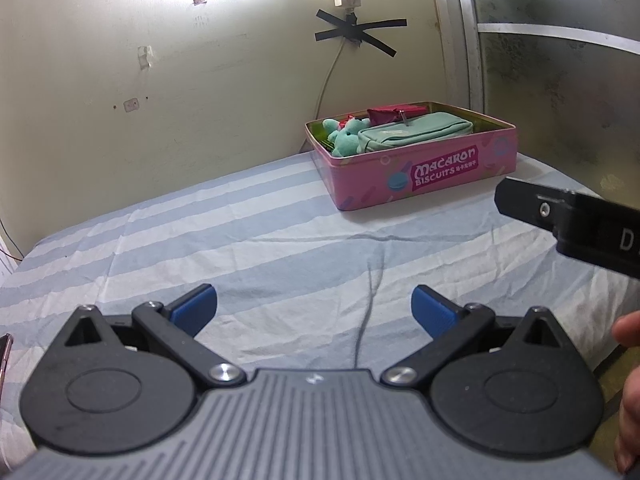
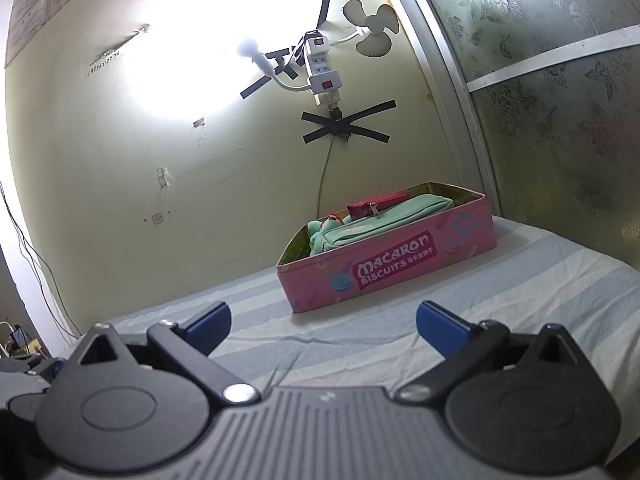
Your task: Organize objects
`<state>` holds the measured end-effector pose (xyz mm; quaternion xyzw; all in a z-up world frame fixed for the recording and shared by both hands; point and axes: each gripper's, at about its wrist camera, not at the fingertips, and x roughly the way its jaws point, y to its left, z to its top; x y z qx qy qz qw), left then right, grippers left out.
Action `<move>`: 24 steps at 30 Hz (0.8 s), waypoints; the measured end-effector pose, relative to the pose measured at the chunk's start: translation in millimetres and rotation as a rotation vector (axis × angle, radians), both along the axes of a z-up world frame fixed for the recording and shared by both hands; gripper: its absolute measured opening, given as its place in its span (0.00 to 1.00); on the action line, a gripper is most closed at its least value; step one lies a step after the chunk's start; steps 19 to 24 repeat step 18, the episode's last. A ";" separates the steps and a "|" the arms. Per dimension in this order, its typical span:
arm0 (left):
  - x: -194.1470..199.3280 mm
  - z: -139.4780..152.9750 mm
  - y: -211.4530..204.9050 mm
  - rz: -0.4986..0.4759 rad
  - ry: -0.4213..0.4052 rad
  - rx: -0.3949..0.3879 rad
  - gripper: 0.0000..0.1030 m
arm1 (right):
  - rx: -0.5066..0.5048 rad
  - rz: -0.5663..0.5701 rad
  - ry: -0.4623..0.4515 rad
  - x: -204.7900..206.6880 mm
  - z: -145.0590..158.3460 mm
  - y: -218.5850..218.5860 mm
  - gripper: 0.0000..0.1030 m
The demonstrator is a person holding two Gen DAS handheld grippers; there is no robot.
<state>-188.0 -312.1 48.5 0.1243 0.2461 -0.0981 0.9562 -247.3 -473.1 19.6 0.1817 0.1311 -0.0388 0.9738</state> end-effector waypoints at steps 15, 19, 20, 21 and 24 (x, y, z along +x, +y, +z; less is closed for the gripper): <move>-1.4 -0.5 2.9 -0.026 -0.008 -0.002 1.00 | -0.002 -0.008 0.004 -1.7 -3.1 5.0 1.00; 0.0 -0.7 4.7 -0.035 -0.006 0.001 1.00 | -0.003 -0.009 0.007 -1.2 -3.7 8.2 1.00; 0.0 -0.7 4.7 -0.035 -0.006 0.001 1.00 | -0.003 -0.009 0.007 -1.2 -3.7 8.2 1.00; 0.0 -0.7 4.7 -0.035 -0.006 0.001 1.00 | -0.003 -0.009 0.007 -1.2 -3.7 8.2 1.00; 0.0 -0.7 4.7 -0.035 -0.006 0.001 1.00 | -0.003 -0.009 0.007 -1.2 -3.7 8.2 1.00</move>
